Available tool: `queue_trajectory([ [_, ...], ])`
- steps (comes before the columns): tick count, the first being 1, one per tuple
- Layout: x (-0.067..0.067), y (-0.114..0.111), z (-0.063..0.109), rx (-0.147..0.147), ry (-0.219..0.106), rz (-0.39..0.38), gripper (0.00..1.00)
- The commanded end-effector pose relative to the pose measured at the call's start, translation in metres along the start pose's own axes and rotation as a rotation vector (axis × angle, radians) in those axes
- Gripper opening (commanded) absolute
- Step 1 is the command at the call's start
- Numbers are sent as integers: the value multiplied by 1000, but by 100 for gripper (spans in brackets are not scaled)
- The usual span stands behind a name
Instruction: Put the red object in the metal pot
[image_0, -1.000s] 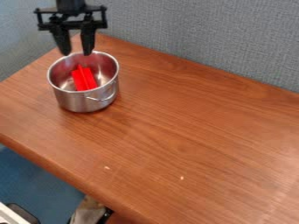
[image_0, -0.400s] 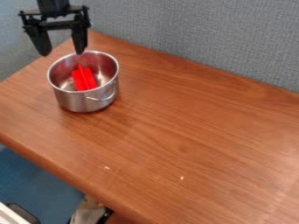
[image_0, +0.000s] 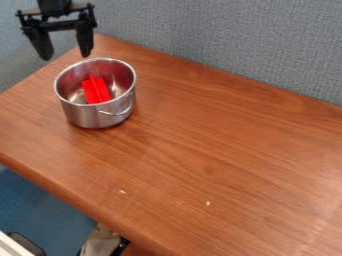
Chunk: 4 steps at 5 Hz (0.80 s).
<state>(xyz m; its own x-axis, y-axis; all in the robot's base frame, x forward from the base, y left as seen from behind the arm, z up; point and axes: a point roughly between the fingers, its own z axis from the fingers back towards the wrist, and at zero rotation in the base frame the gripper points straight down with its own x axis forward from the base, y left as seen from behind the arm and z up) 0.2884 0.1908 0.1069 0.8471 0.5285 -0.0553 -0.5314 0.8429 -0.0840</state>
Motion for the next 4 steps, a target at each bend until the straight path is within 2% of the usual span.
queue_trajectory([
  [1,6,13,0,24,-55,32,100],
  [2,13,24,-14,40,-64,60,100],
  [4,-4,8,0,-1,-35,199,100],
])
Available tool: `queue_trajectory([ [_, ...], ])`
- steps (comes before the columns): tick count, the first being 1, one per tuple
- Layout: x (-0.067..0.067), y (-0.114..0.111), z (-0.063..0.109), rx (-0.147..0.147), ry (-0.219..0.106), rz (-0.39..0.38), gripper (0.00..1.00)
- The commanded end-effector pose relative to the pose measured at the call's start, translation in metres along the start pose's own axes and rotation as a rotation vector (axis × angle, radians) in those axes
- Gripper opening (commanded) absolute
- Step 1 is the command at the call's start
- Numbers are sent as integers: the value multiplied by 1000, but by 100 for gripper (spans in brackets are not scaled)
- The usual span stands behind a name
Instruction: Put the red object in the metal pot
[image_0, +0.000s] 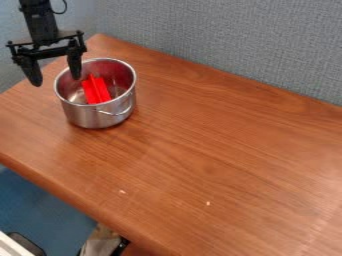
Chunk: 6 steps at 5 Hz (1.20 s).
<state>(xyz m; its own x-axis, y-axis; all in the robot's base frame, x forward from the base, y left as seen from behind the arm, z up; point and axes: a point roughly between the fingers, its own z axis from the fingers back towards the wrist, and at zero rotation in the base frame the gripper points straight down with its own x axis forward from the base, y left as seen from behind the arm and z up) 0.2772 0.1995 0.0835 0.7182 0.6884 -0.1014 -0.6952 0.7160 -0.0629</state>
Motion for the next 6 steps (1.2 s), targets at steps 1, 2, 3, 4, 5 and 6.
queue_trajectory([
  [1,-6,-9,23,1,-47,-1,100],
  [2,-10,-12,22,15,-28,6,100],
  [3,-12,-16,41,-19,-45,19,100],
  [4,-14,-20,61,-57,-65,27,100],
  [5,-22,-30,89,-103,-98,26,100],
  [6,-30,-46,97,-126,-102,-79,100],
])
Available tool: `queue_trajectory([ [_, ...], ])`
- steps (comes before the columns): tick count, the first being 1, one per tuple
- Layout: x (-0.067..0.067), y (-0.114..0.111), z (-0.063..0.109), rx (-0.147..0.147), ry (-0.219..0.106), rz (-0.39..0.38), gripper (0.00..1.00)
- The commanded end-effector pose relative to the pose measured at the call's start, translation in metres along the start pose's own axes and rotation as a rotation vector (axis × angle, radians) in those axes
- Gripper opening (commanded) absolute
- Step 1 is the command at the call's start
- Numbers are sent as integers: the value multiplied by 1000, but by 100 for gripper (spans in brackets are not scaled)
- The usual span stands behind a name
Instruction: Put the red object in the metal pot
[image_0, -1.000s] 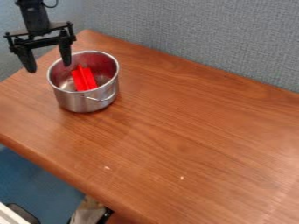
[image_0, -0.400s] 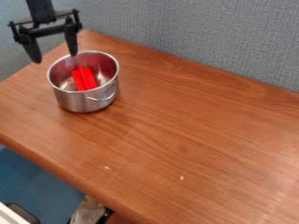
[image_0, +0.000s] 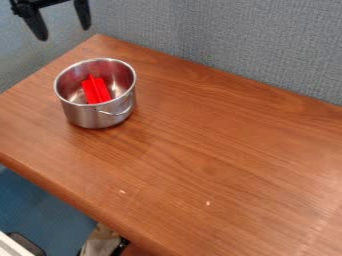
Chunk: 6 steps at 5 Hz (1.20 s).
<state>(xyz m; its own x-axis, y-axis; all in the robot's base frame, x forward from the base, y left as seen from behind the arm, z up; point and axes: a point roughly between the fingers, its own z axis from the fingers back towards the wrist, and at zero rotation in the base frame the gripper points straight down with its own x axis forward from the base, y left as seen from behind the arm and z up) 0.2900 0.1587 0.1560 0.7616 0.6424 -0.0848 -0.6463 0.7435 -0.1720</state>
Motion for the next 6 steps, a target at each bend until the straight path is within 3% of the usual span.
queue_trajectory([
  [1,3,-15,20,-20,-87,-62,100],
  [3,2,-22,14,31,-60,-79,100],
  [4,-11,-24,-3,63,-45,-125,100],
  [5,-23,-25,-14,75,-41,-138,100],
  [6,-19,-16,-5,60,-39,-143,100],
])
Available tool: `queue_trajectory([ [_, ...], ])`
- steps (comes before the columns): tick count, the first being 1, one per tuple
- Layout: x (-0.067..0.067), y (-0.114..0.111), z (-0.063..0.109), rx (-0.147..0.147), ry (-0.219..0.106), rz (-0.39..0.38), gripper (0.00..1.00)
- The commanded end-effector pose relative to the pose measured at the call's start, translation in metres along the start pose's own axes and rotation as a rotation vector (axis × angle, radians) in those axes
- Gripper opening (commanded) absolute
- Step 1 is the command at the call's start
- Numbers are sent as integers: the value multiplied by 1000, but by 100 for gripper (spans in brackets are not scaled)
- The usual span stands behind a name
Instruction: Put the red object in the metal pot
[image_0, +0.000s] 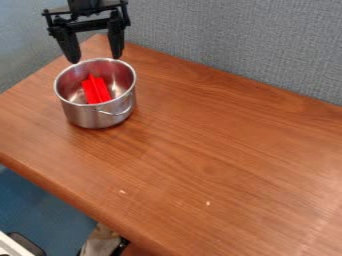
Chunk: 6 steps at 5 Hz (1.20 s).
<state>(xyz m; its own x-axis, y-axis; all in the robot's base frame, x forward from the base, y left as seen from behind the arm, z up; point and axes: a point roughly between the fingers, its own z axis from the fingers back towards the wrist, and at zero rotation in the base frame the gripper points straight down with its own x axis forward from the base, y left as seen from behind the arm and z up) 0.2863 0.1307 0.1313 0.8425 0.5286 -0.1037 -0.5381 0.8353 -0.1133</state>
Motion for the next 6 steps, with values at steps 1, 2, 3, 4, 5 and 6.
queue_trajectory([
  [1,3,8,23,-5,-57,-15,100],
  [2,8,18,30,-29,-60,-12,100],
  [3,3,18,40,-40,-92,-49,100],
  [4,-2,17,45,-34,-113,-110,100],
  [5,9,21,51,-42,-155,-119,100],
  [6,19,26,54,-50,-182,-118,100],
])
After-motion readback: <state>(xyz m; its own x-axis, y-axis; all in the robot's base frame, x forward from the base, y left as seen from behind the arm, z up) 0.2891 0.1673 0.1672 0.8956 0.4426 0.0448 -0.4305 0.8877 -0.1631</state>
